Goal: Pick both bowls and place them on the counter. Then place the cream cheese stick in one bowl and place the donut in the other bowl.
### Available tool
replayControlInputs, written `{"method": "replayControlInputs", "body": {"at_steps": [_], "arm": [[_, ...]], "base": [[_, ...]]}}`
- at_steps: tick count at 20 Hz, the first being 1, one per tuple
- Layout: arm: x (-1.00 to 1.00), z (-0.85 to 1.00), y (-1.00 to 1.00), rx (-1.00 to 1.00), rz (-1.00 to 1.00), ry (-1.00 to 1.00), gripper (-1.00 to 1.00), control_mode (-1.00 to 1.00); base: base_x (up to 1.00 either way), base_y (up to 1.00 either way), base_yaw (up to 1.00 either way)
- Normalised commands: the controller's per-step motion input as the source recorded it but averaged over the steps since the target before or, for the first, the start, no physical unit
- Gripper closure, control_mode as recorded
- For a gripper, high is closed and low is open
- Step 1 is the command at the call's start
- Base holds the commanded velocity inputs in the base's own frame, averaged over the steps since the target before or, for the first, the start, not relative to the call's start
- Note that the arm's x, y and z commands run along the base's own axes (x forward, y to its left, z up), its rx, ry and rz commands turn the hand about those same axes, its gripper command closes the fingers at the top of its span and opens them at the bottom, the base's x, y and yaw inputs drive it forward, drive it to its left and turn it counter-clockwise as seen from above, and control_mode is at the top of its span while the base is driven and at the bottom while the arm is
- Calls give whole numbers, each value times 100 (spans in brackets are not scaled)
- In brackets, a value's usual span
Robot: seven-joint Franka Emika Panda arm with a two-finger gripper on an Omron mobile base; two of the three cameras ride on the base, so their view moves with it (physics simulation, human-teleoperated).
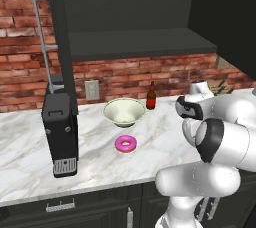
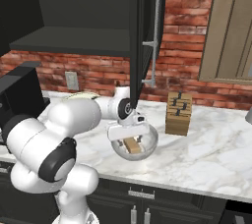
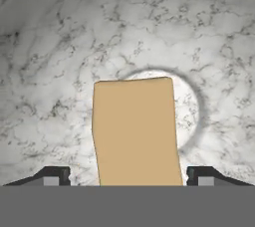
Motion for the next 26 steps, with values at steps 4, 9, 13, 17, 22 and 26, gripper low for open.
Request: {"method": "replayControlInputs", "body": {"at_steps": [4, 9, 13, 17, 22, 26], "arm": [[2, 17, 16, -3, 0, 4, -100, -100], [0, 43, 0, -2, 0, 0, -100, -100], [-3, 56, 0, -2, 0, 0, -100, -100], [-14, 43, 16, 0, 0, 0, -100, -100], [-10, 26, 55, 0, 0, 5, -100, -100], [-8, 25, 63, 0, 0, 10, -100, -100]], "base": [[0, 0, 0], [0, 0, 0], [0, 0, 0], [0, 0, 0], [0, 0, 0], [0, 0, 0]]}}
